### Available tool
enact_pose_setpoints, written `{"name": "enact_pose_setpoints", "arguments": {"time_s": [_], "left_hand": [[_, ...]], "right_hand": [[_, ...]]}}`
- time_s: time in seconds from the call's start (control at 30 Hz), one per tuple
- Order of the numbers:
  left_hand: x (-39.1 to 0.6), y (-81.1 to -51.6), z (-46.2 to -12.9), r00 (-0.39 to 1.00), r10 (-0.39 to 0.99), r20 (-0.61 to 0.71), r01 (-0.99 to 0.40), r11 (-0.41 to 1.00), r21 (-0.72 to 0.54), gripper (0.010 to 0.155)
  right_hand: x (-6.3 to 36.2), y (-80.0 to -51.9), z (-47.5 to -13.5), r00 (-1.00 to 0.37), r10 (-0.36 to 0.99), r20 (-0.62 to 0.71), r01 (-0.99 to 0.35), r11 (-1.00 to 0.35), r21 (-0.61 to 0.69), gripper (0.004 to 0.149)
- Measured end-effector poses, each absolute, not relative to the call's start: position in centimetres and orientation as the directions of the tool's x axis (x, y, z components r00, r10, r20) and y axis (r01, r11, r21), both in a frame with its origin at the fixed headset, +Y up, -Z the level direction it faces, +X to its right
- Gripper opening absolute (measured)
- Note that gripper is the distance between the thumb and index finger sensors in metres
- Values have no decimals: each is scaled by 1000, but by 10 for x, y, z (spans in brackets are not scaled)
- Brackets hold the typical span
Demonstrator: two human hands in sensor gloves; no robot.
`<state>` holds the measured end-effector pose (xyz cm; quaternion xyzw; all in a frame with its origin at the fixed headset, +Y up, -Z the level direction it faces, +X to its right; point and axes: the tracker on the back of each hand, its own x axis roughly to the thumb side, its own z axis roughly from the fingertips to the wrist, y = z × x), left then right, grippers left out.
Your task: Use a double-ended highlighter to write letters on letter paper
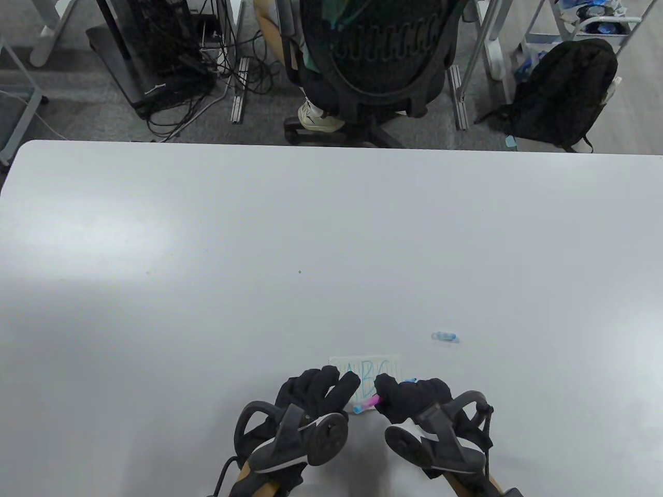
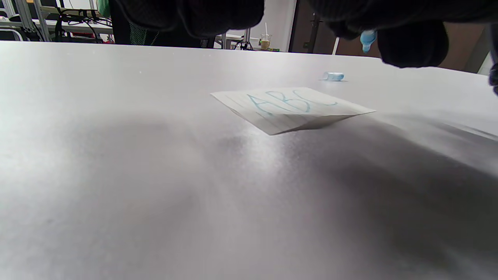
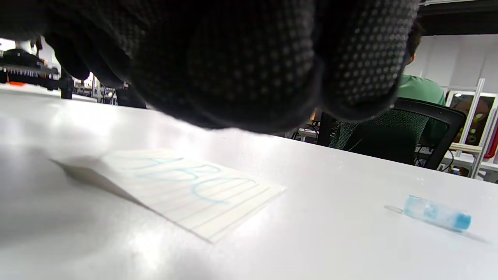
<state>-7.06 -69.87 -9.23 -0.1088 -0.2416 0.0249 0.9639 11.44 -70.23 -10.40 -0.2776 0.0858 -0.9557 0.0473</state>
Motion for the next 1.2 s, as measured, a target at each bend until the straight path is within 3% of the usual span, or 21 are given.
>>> {"name": "enact_pose_setpoints", "arguments": {"time_s": [0.43, 0.83, 1.0, 1.2], "left_hand": [[-69, -700, -84, 862, 117, 493, -8, 976, -218, 72], [-63, -698, -81, 866, 55, 497, 39, 983, -177, 55], [-67, -700, -81, 885, 41, 463, 41, 985, -166, 53], [-82, -698, -89, 906, 94, 412, -33, 988, -153, 52]], "right_hand": [[92, -715, -97, -794, -260, 550, 180, -964, -195, 43], [83, -713, -92, -779, -276, 563, 178, -958, -224, 45], [81, -708, -93, -796, -212, 567, 154, -977, -149, 51], [92, -698, -100, -830, -29, 558, 4, -999, -46, 63]]}}
